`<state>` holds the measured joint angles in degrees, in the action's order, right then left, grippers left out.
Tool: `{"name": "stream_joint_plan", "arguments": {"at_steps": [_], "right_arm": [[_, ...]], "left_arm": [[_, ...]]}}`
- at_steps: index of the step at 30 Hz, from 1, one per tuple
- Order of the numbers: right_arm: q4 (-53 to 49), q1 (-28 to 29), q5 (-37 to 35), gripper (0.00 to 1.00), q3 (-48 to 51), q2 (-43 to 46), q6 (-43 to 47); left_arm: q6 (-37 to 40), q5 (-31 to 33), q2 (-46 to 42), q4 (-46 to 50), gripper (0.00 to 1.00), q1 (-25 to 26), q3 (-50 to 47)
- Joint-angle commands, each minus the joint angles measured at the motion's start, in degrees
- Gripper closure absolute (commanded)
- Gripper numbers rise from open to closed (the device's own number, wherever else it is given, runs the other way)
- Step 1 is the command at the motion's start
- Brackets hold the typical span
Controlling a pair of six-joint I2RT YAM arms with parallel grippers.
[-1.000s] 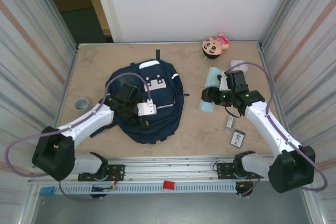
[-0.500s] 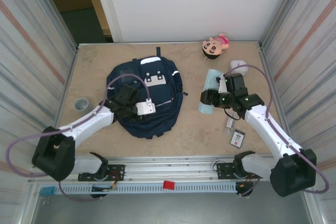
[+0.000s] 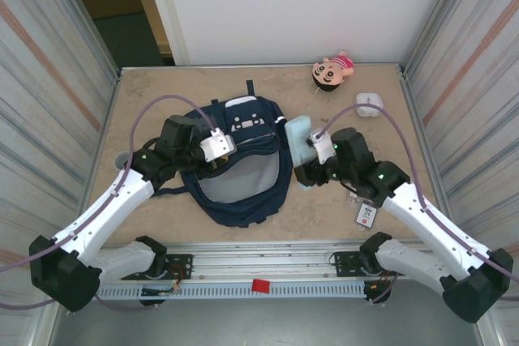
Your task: Pack books, pencil case, and school supplies into a backpack
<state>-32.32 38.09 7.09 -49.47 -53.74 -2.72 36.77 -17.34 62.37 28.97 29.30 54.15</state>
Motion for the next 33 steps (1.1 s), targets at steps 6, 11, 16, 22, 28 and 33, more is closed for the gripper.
{"name": "stream_joint_plan", "arguments": {"at_steps": [6,11,16,22,28,33], "right_arm": [[-3.7,17.3,-22.2,0.54,-3.4,-2.2,20.4],[-1.1,24.7,-29.9,0.55,-3.2,-9.3,29.2],[3.4,27.8,-32.4,0.56,-5.7,-18.5,36.5],[12.7,28.5,-33.3,0.51,-8.4,-27.2,45.1],[18.7,26.6,-32.2,0.39,-10.8,-34.8,48.6],[23.2,24.4,-32.8,0.28,-10.9,-37.9,46.2]], "left_arm": [[-8.5,-8.9,0.0,-5.8,1.00,-2.7,7.3],[-10.6,-10.6,1.0,-6.5,1.00,-3.4,8.6],[-12.2,-11.4,0.8,-7.6,1.00,-3.5,8.9],[-12.2,-12.1,0.7,-7.2,1.00,-3.5,9.5],[-13.1,-13.1,-0.5,-8.5,1.00,-3.5,9.3],[-13.4,-12.8,-1.2,-9.2,1.00,-3.5,8.8]]}}
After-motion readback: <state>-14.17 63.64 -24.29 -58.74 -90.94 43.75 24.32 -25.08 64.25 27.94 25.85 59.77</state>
